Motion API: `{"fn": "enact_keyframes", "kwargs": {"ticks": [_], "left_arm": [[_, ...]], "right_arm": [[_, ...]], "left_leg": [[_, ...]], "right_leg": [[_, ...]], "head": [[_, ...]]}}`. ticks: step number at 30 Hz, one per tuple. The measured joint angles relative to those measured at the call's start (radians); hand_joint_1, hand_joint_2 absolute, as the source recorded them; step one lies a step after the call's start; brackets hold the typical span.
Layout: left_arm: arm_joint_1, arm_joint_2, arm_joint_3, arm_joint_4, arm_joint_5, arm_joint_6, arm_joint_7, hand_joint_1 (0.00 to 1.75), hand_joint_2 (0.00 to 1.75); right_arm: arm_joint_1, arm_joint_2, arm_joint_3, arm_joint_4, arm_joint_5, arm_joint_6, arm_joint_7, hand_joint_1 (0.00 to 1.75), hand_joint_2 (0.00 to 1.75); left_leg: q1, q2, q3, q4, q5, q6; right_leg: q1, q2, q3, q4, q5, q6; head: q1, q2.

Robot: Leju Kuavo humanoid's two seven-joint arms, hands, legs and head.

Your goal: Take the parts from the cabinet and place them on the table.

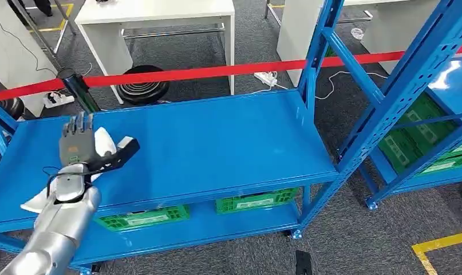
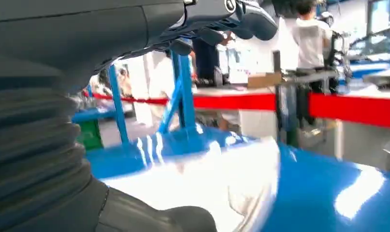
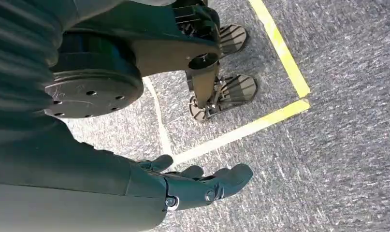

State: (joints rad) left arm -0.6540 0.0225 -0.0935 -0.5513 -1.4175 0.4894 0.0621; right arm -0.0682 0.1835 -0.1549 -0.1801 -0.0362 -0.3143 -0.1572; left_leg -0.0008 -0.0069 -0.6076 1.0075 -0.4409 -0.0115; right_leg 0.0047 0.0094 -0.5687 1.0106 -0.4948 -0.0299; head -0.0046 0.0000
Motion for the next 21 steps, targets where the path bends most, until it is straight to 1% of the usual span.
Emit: {"fn": "enact_keyframes", "kwargs": {"ticks": [3,6,14,15,21], "left_arm": [[0.023,-0.013,-0.014,-0.024,0.041,-0.009,-0.025,0.0,1.75],[0.027,-0.027,-0.024,-0.038,0.059,-0.001,-0.025,0.0,1.75],[0.027,-0.038,-0.029,-0.045,0.067,0.026,-0.009,0.0,1.75],[0.027,-0.039,-0.029,-0.045,0.067,0.031,-0.009,0.0,0.0],[0.032,-0.039,-0.029,-0.045,0.079,0.052,-0.016,0.0,0.0]], "right_arm": [[0.001,0.0,0.0,0.0,0.001,0.002,0.0,0.0,1.75],[0.002,0.0,0.0,0.0,0.001,0.007,-0.005,0.0,1.75],[0.008,0.0,-0.002,0.0,-0.002,0.01,-0.008,0.0,1.75],[0.009,0.0,-0.002,0.0,0.0,0.01,-0.008,0.0,1.75],[0.01,0.001,-0.002,0.0,0.003,0.019,-0.008,0.0,1.75]], "left_leg": [[0.0,0.0,0.0,0.0,0.0,0.0],[0.0,0.0,0.0,0.0,0.0,0.0],[0.0,0.0,0.0,0.0,0.0,0.0],[0.0,0.0,0.0,0.0,0.0,0.0],[0.0,0.0,0.0,0.0,0.0,0.0]], "right_leg": [[0.0,0.0,0.0,0.0,0.0,0.0],[0.0,0.0,0.0,0.0,0.0,0.0],[0.0,0.0,0.0,0.0,0.0,0.0],[0.0,0.0,0.0,0.0,0.0,0.0],[0.0,0.0,0.0,0.0,0.0,0.0]], "head": [[0.0,0.0],[0.0,0.0],[0.0,0.0],[0.0,0.0],[0.0,0.0]]}}
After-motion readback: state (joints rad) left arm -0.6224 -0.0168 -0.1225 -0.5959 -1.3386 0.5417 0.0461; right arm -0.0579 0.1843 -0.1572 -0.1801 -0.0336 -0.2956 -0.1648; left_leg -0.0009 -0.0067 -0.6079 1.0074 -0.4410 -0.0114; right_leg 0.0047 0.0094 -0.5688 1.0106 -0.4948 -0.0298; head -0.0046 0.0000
